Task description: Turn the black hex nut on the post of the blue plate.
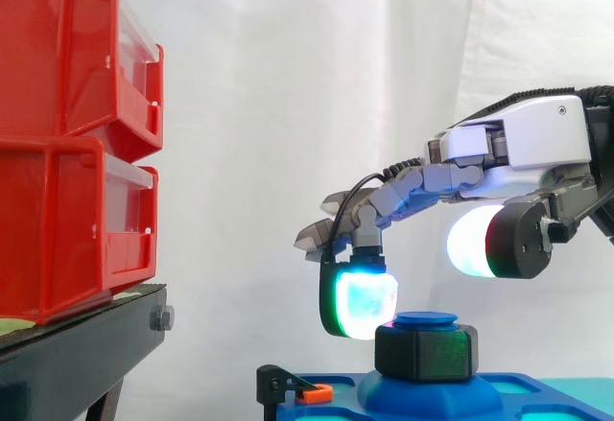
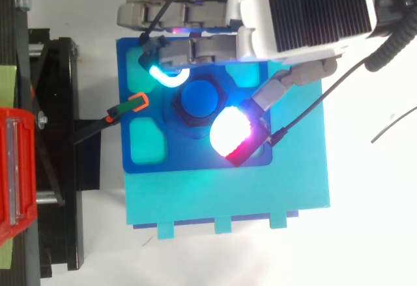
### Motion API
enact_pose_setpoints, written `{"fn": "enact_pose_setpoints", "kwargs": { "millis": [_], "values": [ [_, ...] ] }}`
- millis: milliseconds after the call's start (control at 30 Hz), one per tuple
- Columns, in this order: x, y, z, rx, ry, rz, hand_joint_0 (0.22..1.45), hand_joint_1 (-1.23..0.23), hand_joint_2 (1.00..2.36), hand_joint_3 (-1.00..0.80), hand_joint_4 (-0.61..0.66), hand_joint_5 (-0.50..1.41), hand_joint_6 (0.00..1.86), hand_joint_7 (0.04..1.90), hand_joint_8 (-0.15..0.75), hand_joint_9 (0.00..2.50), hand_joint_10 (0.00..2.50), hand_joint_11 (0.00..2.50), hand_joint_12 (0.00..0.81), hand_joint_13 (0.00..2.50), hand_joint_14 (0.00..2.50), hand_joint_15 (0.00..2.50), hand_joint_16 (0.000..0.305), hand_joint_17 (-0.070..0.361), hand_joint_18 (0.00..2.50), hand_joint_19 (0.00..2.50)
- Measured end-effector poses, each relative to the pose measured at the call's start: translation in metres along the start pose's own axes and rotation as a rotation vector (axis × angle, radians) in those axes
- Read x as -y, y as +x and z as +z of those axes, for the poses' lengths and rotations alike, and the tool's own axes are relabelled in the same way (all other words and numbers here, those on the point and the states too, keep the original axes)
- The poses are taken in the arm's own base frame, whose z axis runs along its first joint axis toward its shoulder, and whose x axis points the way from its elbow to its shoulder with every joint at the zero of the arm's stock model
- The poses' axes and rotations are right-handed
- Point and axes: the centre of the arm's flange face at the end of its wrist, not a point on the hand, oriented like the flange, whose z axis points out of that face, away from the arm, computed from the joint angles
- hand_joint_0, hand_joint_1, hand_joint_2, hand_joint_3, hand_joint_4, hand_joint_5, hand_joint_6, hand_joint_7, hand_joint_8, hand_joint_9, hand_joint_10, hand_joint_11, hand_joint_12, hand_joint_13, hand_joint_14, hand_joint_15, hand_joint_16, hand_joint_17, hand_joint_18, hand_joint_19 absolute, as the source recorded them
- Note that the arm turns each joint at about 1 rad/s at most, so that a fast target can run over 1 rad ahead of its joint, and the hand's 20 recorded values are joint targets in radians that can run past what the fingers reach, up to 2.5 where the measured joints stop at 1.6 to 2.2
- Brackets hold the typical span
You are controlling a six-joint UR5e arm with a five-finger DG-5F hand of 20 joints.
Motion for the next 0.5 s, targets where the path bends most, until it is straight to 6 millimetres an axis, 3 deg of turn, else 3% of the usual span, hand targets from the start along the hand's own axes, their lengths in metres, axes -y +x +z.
{"fn": "enact_pose_setpoints", "kwargs": {
  "millis": [500],
  "values": [
    [-0.030,-0.008,0.023,0.060,0.001,-0.001,0.46,-0.28,1.00,-0.50,0.21,-0.21,0.57,1.10,0.232,0.21,0.00,0.00,0.358,0.32,0.00,0.06,0.052,0.117,0.07,0.01]
  ]
}}
